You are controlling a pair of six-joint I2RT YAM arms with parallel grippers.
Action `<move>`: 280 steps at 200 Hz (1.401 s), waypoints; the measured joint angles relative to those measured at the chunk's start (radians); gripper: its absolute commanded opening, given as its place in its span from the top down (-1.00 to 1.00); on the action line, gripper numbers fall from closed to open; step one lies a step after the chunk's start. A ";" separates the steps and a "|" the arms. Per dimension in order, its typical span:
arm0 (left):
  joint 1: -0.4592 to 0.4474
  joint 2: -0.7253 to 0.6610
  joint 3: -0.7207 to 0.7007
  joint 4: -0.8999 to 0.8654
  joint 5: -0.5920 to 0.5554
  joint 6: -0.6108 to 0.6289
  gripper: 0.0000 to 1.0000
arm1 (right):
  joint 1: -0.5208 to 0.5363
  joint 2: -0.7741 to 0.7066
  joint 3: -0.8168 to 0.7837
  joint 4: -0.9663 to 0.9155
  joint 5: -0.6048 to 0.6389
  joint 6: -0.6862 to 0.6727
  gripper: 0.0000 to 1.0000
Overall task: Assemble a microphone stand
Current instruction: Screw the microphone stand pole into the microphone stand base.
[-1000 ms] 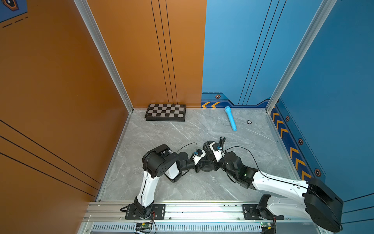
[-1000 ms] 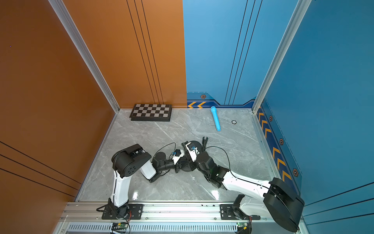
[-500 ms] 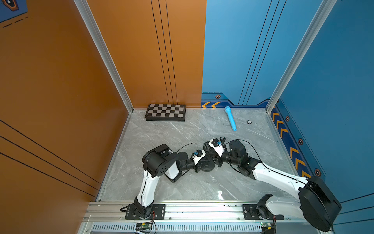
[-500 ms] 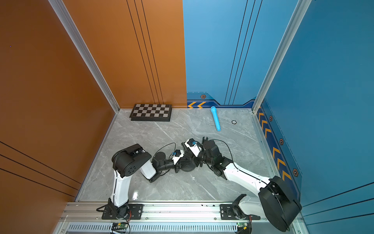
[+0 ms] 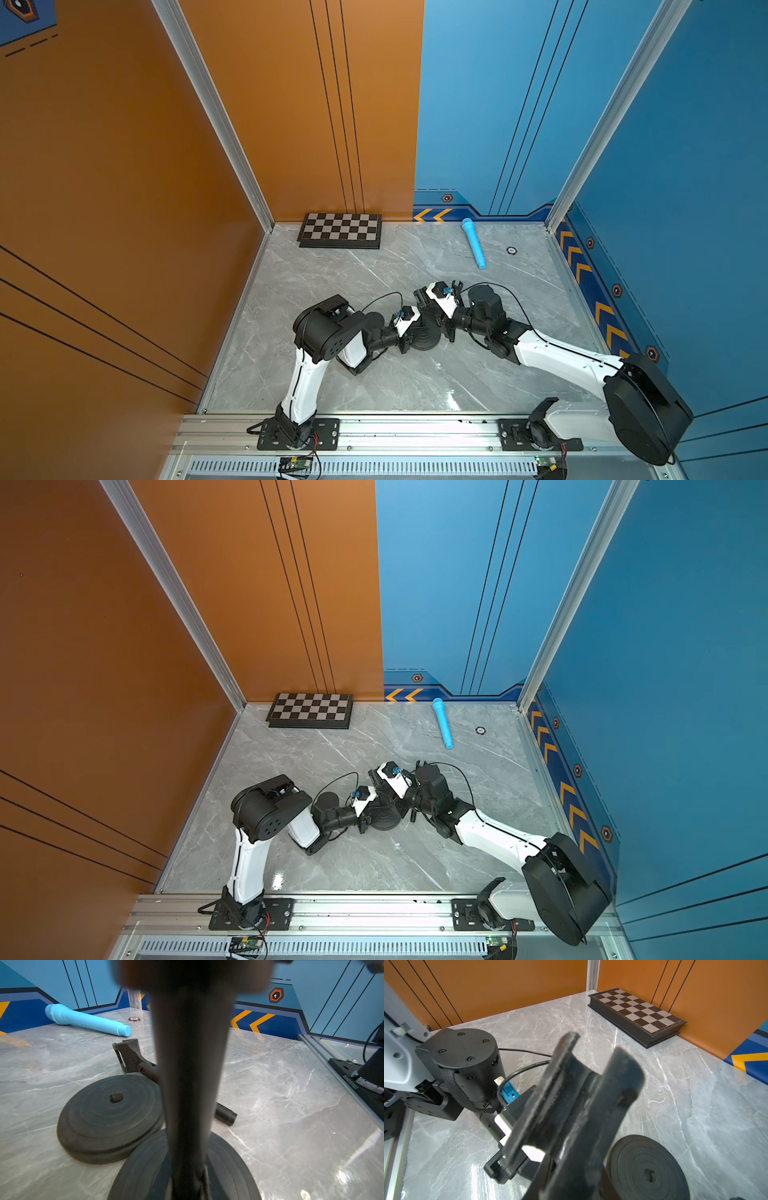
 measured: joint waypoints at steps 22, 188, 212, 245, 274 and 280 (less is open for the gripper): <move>0.000 0.005 -0.002 0.010 -0.005 0.002 0.56 | 0.062 -0.017 -0.044 0.068 0.138 0.044 1.00; -0.028 0.019 0.011 0.024 -0.013 -0.019 0.54 | 0.288 -0.150 -0.094 -0.039 0.610 0.220 0.22; -0.027 0.019 0.011 0.024 -0.007 -0.026 0.53 | 0.182 -0.238 -0.094 -0.110 0.371 0.112 0.12; -0.032 0.019 0.005 0.029 0.002 -0.025 0.54 | 0.027 -0.275 -0.094 -0.193 0.100 0.006 0.05; -0.040 0.019 -0.001 0.035 0.003 -0.026 0.51 | -0.036 -0.229 -0.094 -0.212 -0.025 -0.047 0.08; -0.041 0.019 -0.002 0.037 0.004 -0.026 0.51 | -0.043 -0.215 -0.094 -0.211 -0.043 -0.052 0.08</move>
